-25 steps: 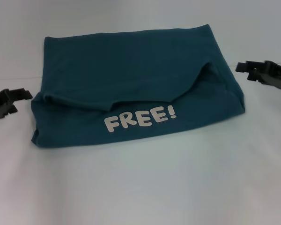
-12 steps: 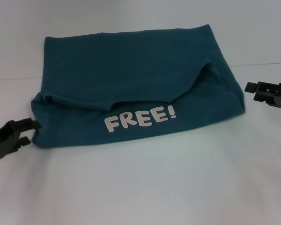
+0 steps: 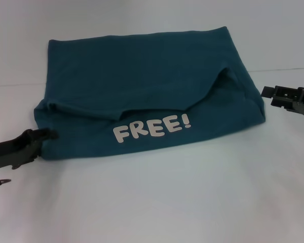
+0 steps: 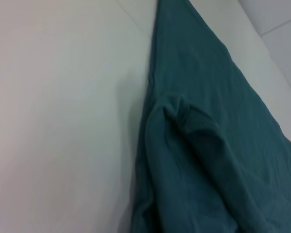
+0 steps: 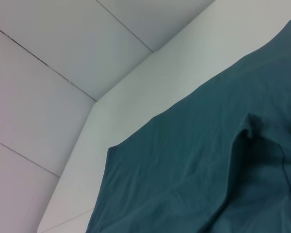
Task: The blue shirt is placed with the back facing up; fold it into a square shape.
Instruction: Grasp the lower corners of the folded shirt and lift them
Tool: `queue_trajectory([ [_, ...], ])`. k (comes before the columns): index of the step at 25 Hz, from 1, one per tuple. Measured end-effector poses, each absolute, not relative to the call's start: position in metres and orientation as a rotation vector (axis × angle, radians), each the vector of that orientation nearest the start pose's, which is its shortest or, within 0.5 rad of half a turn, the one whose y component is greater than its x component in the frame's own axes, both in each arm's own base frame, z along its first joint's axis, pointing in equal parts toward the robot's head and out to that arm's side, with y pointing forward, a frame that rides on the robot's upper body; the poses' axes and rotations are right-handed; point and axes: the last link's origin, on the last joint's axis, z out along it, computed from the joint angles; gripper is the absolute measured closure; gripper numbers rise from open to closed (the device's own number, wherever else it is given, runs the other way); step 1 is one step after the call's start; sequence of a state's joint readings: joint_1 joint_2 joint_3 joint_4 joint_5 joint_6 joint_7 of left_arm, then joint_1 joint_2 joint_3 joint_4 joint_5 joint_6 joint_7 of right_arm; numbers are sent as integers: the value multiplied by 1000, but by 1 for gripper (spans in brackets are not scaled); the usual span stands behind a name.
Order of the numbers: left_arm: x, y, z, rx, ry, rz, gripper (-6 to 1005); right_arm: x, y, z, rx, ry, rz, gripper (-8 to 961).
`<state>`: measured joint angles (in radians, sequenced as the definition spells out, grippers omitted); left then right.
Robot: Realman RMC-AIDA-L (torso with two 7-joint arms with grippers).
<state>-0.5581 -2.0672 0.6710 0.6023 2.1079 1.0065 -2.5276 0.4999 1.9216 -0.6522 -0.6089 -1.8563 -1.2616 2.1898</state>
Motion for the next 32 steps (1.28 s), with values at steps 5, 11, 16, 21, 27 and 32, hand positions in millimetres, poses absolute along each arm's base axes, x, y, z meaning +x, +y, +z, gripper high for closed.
queue_trajectory([
  [5, -320, 381, 4, 2253, 2661, 922, 398, 320, 372, 83, -1946, 1628, 886, 310],
  [11, -321, 380, 4, 2264, 2662, 884, 429, 319, 373, 84, -1946, 1631, 894, 310],
  [16, -321, 380, 4, 2280, 2658, 860, 455, 319, 372, 83, -1952, 1637, 886, 309],
  [21, -320, 380, 5, 2294, 2647, 857, 570, 321, 373, 85, -1942, 1642, 875, 309],
  [27, -319, 379, 6, 2309, 2621, 845, 926, 324, 381, 80, -1932, 1703, 730, 309],
  [32, -315, 381, 14, 2357, 2563, 823, 972, 314, 401, 89, -1961, 1711, 526, 309],
])
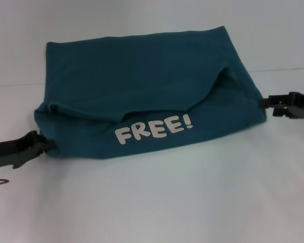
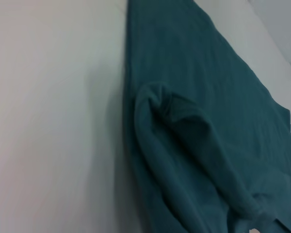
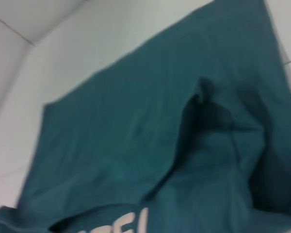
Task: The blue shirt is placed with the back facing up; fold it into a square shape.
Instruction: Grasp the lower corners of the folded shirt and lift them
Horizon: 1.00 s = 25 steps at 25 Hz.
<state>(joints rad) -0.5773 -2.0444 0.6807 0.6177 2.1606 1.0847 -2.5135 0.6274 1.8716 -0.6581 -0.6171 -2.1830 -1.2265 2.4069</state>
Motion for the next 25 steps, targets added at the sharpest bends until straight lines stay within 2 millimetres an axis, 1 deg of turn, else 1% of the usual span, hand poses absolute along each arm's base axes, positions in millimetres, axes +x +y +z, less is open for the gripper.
queue_trajectory([
  [4, -314, 382, 22, 2381, 2548, 833, 972, 303, 419, 102, -1974, 1672, 361, 309],
  [9, -312, 384, 25, 2395, 2538, 843, 972, 294, 435, 105, -1986, 1589, 197, 309],
  [13, -312, 385, 26, 2402, 2539, 846, 971, 289, 443, 96, -1998, 1514, 146, 309],
  [15, -312, 385, 26, 2402, 2540, 847, 971, 288, 445, 89, -2002, 1487, 128, 309],
  [20, -313, 384, 25, 2397, 2546, 850, 971, 286, 448, 70, -2003, 1430, 93, 310],
  [25, -314, 384, 25, 2396, 2548, 850, 971, 287, 449, 56, -2002, 1391, 70, 310],
])
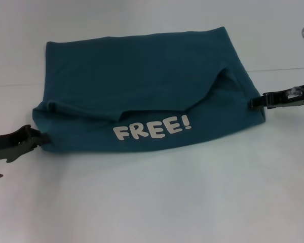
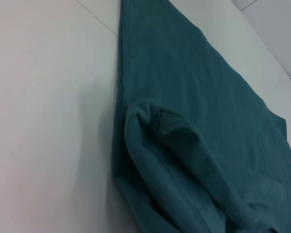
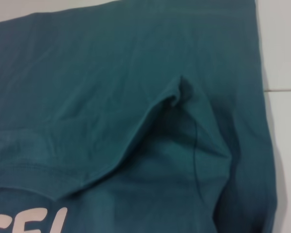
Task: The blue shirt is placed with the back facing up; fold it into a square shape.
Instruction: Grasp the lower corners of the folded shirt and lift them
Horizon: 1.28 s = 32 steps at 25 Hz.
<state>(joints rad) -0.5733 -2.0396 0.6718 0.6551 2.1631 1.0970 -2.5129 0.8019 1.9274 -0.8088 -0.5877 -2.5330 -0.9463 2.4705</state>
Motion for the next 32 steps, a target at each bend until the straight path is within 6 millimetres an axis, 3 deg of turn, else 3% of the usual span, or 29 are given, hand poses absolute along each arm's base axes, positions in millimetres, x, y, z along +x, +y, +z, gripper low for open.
queue_trajectory([
  [13, -314, 383, 24, 2389, 2553, 855, 972, 290, 447, 34, -2028, 1368, 8, 310],
  [19, -315, 382, 23, 2386, 2556, 853, 972, 293, 446, 38, -2018, 1373, 8, 487],
  [24, -316, 382, 23, 2386, 2560, 847, 971, 293, 444, 38, -2024, 1377, 2, 735],
  [32, -315, 382, 22, 2394, 2554, 837, 972, 293, 443, 40, -2038, 1381, -5, 868],
])
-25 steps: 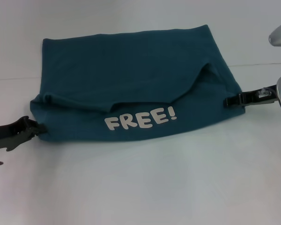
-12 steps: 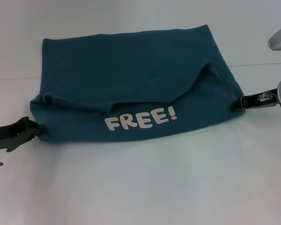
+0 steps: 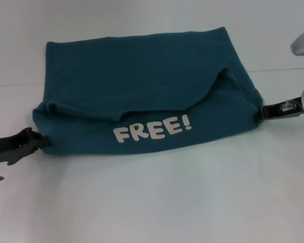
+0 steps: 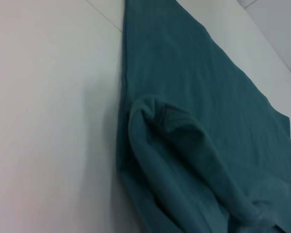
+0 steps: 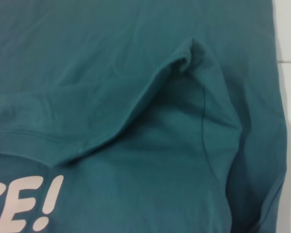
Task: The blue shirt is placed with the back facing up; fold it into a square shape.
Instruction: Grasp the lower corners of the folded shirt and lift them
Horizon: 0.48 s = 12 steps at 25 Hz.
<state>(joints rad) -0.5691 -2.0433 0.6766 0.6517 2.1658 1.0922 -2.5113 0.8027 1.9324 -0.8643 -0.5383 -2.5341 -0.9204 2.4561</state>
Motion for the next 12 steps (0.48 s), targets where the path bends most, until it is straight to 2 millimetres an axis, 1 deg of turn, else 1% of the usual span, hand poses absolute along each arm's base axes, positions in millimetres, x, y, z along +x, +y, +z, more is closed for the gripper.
queue_trajectory([
  [3, -313, 380, 22, 2410, 2521, 808, 972, 289, 439, 42, -2066, 1405, -6, 918],
  [6, -312, 371, 22, 2442, 2451, 711, 972, 284, 429, 50, -2093, 1476, -9, 918],
  [7, -312, 366, 24, 2451, 2425, 670, 972, 283, 424, 53, -2104, 1506, -17, 918],
  [8, -313, 362, 26, 2457, 2410, 642, 972, 283, 413, 59, -2126, 1557, -39, 918],
  [9, -314, 357, 28, 2461, 2392, 616, 972, 283, 413, 59, -2126, 1557, -39, 918],
  [12, -317, 340, 38, 2460, 2352, 550, 972, 286, 395, 66, -2147, 1628, -89, 918],
])
